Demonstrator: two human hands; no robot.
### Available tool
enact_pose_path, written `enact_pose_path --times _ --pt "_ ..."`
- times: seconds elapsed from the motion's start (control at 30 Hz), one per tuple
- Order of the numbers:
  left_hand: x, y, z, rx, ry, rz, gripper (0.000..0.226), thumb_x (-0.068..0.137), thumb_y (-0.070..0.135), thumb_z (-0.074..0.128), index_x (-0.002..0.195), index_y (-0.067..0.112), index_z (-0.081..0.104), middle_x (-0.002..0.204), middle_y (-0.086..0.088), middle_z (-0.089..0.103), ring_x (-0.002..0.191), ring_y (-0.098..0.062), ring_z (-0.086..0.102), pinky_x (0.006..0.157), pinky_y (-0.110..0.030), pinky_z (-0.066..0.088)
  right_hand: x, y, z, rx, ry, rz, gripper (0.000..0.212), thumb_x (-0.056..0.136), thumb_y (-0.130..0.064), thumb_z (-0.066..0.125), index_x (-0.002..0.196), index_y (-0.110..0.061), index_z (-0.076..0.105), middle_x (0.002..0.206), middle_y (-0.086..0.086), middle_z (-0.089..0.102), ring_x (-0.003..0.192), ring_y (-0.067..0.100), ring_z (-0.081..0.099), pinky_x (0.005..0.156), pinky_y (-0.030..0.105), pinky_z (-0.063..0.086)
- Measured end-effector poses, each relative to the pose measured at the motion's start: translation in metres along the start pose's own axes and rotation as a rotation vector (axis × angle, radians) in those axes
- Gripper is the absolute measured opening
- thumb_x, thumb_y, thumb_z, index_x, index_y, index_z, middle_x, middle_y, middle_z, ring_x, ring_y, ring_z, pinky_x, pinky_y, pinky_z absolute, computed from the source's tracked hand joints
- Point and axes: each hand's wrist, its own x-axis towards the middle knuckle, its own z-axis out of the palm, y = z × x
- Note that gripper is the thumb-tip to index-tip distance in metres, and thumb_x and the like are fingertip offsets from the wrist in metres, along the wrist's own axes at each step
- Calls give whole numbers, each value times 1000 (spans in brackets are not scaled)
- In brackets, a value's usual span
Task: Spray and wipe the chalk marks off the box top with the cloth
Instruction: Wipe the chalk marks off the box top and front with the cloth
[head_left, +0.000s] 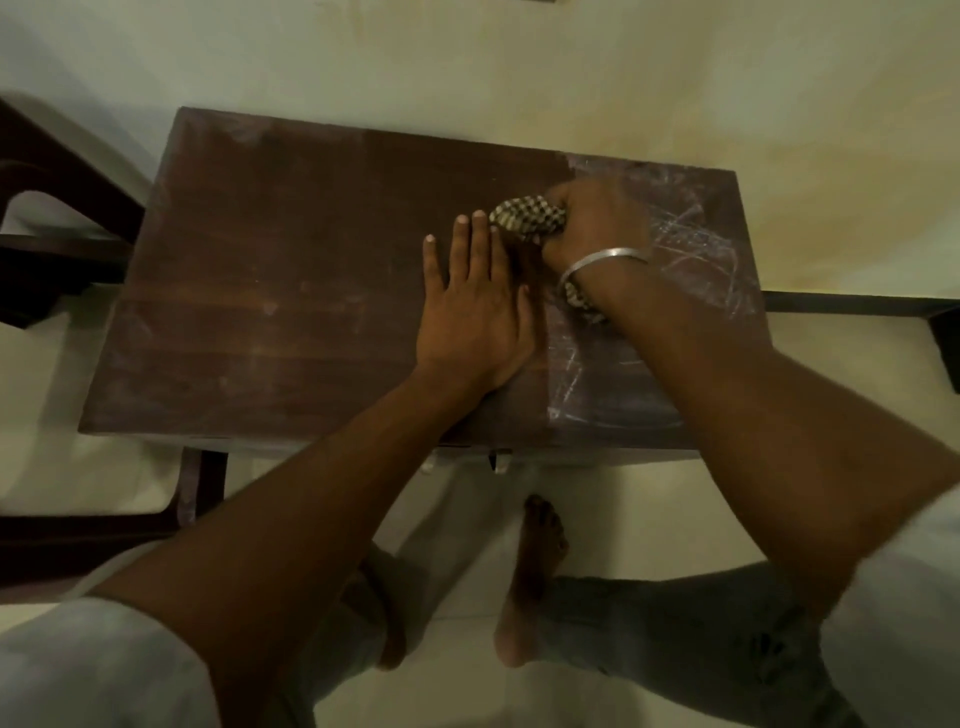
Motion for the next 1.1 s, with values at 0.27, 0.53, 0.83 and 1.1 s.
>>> enact_pose_path --times 0.27,0.53,0.83,1.1 --pt "-1 -2 2 -2 -6 25 68 102 42 18 157 3 11 165 -17 6 154 -29 -1 123 -53 -2 -9 0 -2 19 6 42 33 77 -21 70 109 -28 71 112 4 70 105 30 63 86 38 53" --pt "-6 -1 4 -30 -19 21 73 97 46 14 157 4 14 166 -17 5 154 -29 -2 124 -50 -4 -54 6 -1 23 -36 -35 21 76 -16 67 93 -25 74 97 6 69 90 29 64 71 33 51" --pt "-52 9 4 -6 -3 139 71 96 41 14 156 5 20 165 -17 13 154 -29 5 124 -49 2 -87 8 -3 2 -44 19 21 77 -12 66 94 -23 71 103 6 67 96 29 63 68 31 47" --pt "-89 13 6 23 -3 133 68 100 40 14 157 3 16 165 -15 13 154 -27 4 124 -49 4 -95 0 -10 -9 -37 43 30 78 -13 66 104 -25 70 112 7 65 104 31 61 77 37 50"
